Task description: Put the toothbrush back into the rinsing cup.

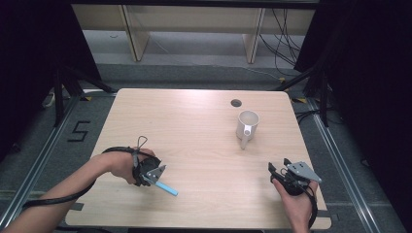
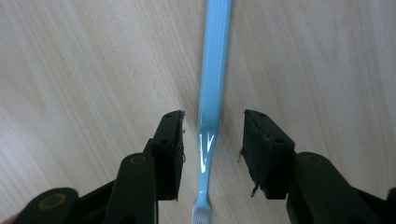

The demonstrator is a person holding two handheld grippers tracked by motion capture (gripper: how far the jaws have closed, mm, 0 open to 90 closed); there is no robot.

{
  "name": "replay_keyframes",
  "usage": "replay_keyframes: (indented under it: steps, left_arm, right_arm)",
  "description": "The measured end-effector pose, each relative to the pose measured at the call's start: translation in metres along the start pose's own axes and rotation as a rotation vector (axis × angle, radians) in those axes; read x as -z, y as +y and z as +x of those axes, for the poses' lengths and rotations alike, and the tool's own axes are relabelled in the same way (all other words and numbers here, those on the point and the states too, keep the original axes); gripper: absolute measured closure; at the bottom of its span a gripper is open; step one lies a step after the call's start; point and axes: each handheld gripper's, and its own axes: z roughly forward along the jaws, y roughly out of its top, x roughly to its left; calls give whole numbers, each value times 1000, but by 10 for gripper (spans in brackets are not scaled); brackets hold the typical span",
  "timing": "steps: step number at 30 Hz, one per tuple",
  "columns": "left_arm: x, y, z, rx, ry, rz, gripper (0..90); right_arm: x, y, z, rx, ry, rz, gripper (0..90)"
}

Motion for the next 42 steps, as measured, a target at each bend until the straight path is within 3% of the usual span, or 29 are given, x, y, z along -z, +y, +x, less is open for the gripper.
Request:
replay_keyframes:
  steps: [2, 3, 4, 5, 6, 17, 20, 21, 22, 23, 24, 32, 33, 34, 42]
  left_arm:
    - [-1, 1, 1, -4, 0, 2, 590]
    - [-1, 1, 2, -6, 1, 3, 594]
    - [-1, 1, 3, -5, -1, 2, 600]
    - [-1, 1, 3, -5, -1, 2, 605]
    - [-2, 1, 4, -4, -2, 2, 605]
    - [-9, 7, 5, -26, -32, 18, 645]
    - [-10, 7, 5, -30, -35, 20, 651]
    - [-10, 7, 5, -29, -38, 20, 655]
    - [-11, 8, 5, -32, -42, 22, 661]
    - [-11, 8, 5, -32, -42, 22, 665]
    - [-12, 8, 5, -33, -42, 23, 665]
    - [-14, 10, 7, -28, -57, 27, 702]
    - [-14, 10, 7, -28, -57, 27, 706]
    - [-15, 10, 7, -29, -57, 26, 710]
    - [-16, 12, 9, -18, -64, 34, 737]
  right_arm:
    - [0, 0, -1, 7, -2, -1, 393]
    - [0, 0, 2, -24, 2, 8, 393]
    - [0, 0, 2, -24, 3, 8, 393]
    - [0, 0, -1, 7, -1, -2, 393]
    - [0, 0, -1, 7, -1, -2, 393]
    - [2, 0, 3, -61, 9, 18, 393]
    - [2, 0, 2, -58, 9, 19, 393]
    - [1, 1, 0, -22, 5, 6, 393]
    - [2, 1, 3, -59, 11, 19, 393]
    - [2, 1, 3, -59, 11, 19, 393]
    - [1, 1, -1, -13, 6, 3, 393]
    - [1, 1, 0, -34, 7, 10, 393]
    - [0, 0, 2, -55, 11, -2, 393]
    - [2, 1, 2, -57, 11, 19, 393]
    - [3, 1, 1, -53, 12, 14, 393]
